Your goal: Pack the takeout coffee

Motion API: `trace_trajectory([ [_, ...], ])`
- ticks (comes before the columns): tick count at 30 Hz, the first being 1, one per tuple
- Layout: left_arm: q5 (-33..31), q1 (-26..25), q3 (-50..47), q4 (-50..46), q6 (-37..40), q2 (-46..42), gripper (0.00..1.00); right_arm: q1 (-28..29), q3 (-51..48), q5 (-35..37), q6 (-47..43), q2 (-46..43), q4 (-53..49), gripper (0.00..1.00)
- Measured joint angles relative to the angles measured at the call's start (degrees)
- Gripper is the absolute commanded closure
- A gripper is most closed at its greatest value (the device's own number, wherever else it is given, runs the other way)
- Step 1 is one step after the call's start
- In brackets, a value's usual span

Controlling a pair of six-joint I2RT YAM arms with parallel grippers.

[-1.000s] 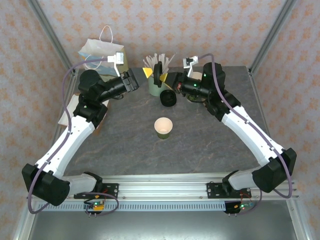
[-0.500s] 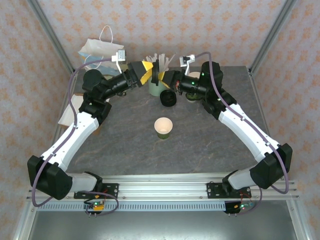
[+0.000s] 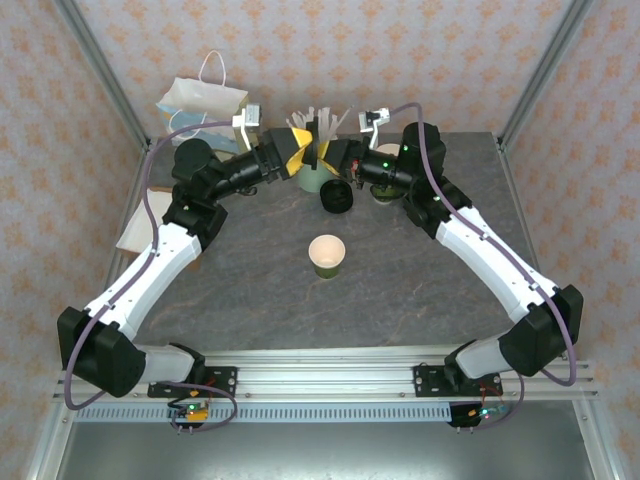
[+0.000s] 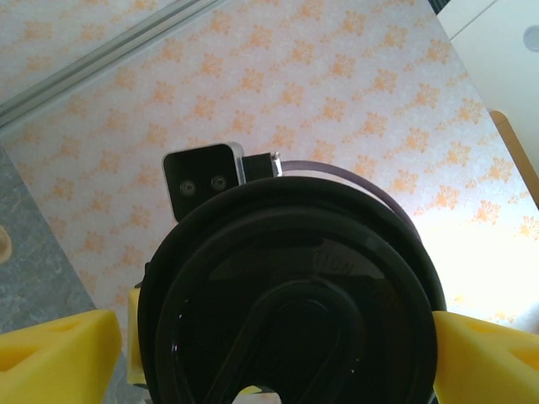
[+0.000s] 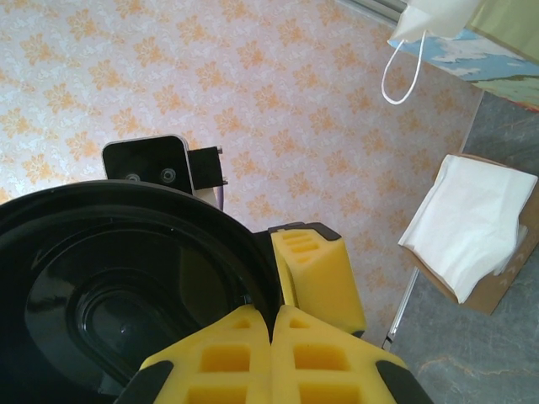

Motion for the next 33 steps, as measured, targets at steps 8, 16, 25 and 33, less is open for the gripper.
trace_trajectory([
  [8,0.1,-0.1,0.6,-1.5,1.2,0.0,0.14,0.0,0.0,-0.2,-0.5,0.0,-0.4,0.96],
  [16,0.1,-0.1,1.0,-3.0,2.6,0.0,0.24,-0.2,0.0,0.1,-1.4,0.0,-1.5,0.96],
  [25,-0.1,-0.1,1.7,-5.9,4.5,0.0,0.27,-0.3,0.0,0.3,-2.2,0.0,-3.0,0.96],
  [33,-0.8,-0.3,2.6,-11.1,8.0,-0.1,0.33,-0.2,0.0,1.5,-4.7,0.0,-5.7,0.7],
])
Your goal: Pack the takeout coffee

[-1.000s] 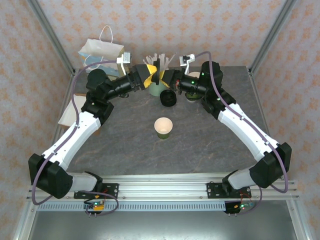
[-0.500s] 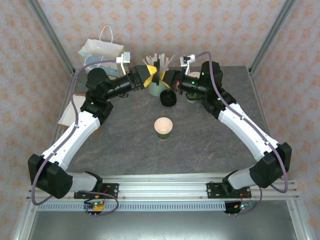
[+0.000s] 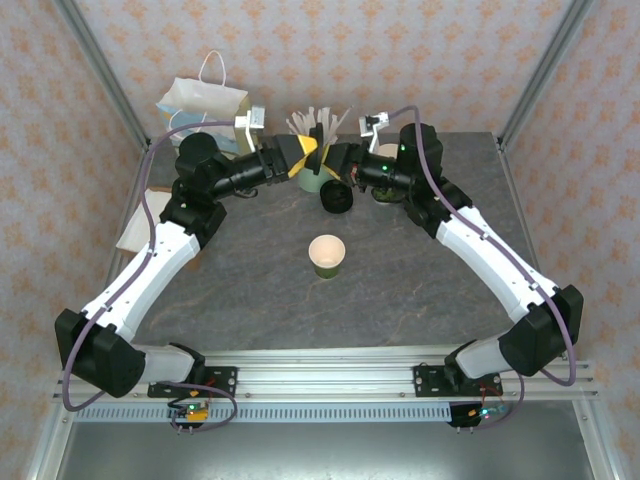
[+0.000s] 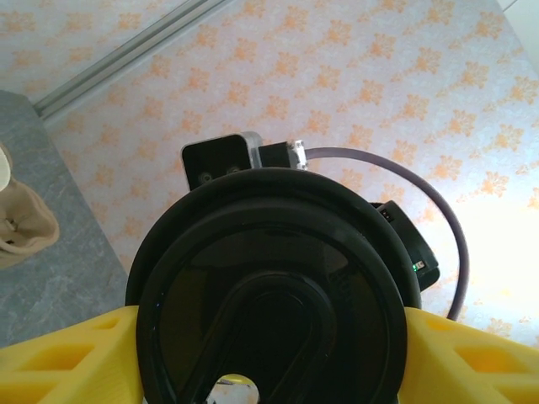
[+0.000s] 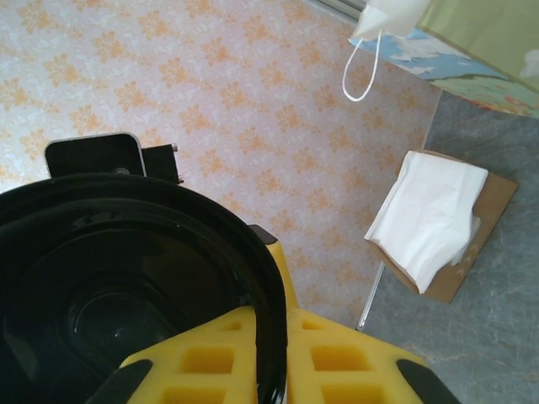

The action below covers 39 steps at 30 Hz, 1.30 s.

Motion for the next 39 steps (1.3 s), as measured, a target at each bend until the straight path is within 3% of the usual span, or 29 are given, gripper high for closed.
trace_trajectory([
  [7,-9.4,-0.4,0.0,-15.1,10.9,-3.7,0.33,-1.5,0.7,3.5,-6.3,-1.9,-10.1,0.4],
  [10,-18.2,-3.3,0.4,-25.2,19.1,-6.1,0.35,-4.3,0.8,9.5,-11.3,-5.8,-18.8,0.37],
  [15,-32.0,-13.7,1.5,-39.2,30.4,-4.6,0.4,-5.8,2.2,24.7,-21.6,-12.2,-32.1,0.32],
  [22,-46.2,-23.0,1.7,-52.4,36.6,5.9,0.4,-5.8,-1.2,40.6,-30.8,-13.9,-41.3,0.26],
  [28,-52.0,-27.1,5.5,-58.2,38.1,14.3,0.4,-5.8,-7.3,44.6,-33.0,-14.0,-44.4,0.25],
  [39,-55.7,-27.9,11.9,-61.0,39.7,21.7,0.39,-5.8,-9.3,46.0,-33.8,-16.1,-44.5,0.25],
])
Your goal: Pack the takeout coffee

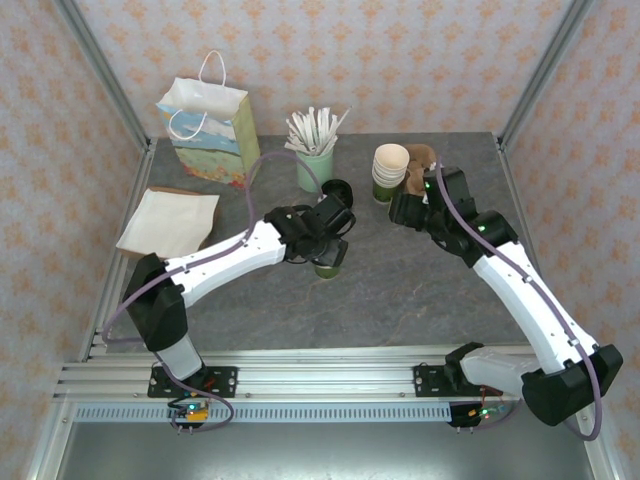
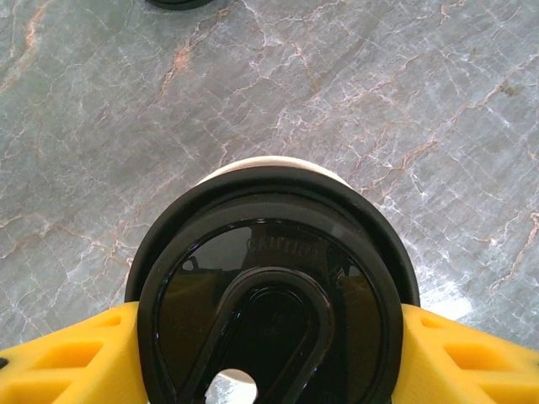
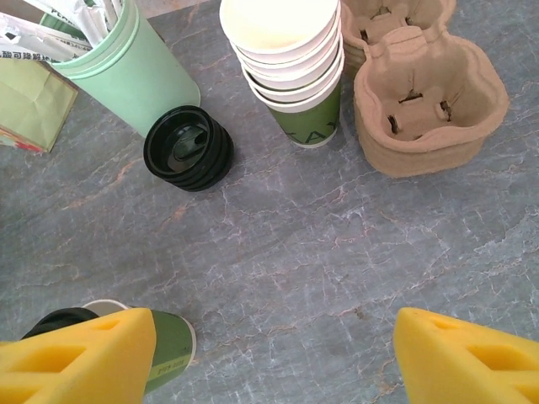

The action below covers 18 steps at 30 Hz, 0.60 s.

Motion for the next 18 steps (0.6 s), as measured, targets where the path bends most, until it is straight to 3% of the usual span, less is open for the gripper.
trace_trajectory([
  [18,0.0,0.0,1.8,-1.0,1.2,3.8,0.38,0.0,-0.4,0.6,0.0,-0.4,0.0,0.25],
])
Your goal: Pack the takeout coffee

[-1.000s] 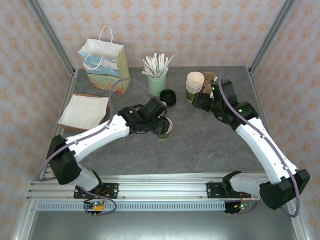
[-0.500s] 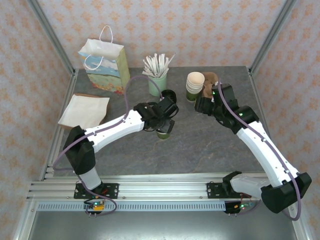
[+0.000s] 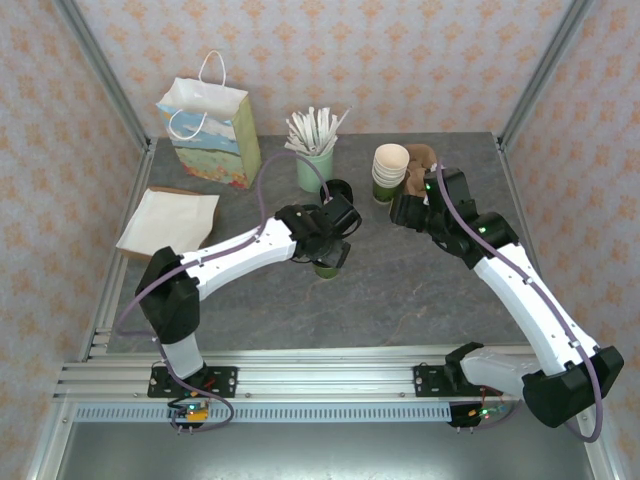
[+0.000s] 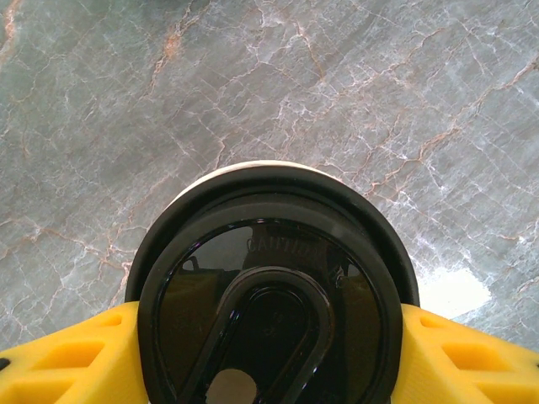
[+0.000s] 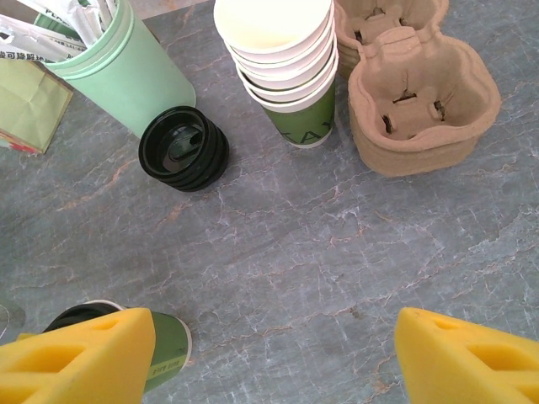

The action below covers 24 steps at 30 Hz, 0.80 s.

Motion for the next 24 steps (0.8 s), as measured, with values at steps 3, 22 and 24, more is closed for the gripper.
trace_trajectory([
  [3,0.0,0.0,0.0,0.0,0.0,0.0,0.38,0.0,0.0,0.0,0.0,-0.1,0.0,0.24],
  [22,-1.6,0.0,-1.1,2.1,0.2,0.6,0.38,0.0,-0.2,-0.2,0.0,-0.3,0.4,0.24],
  [24,-2.2,0.0,-1.2,2.1,0.2,0.6,0.38,0.0,-0.2,-0.2,0.0,-0.3,0.4,0.24],
])
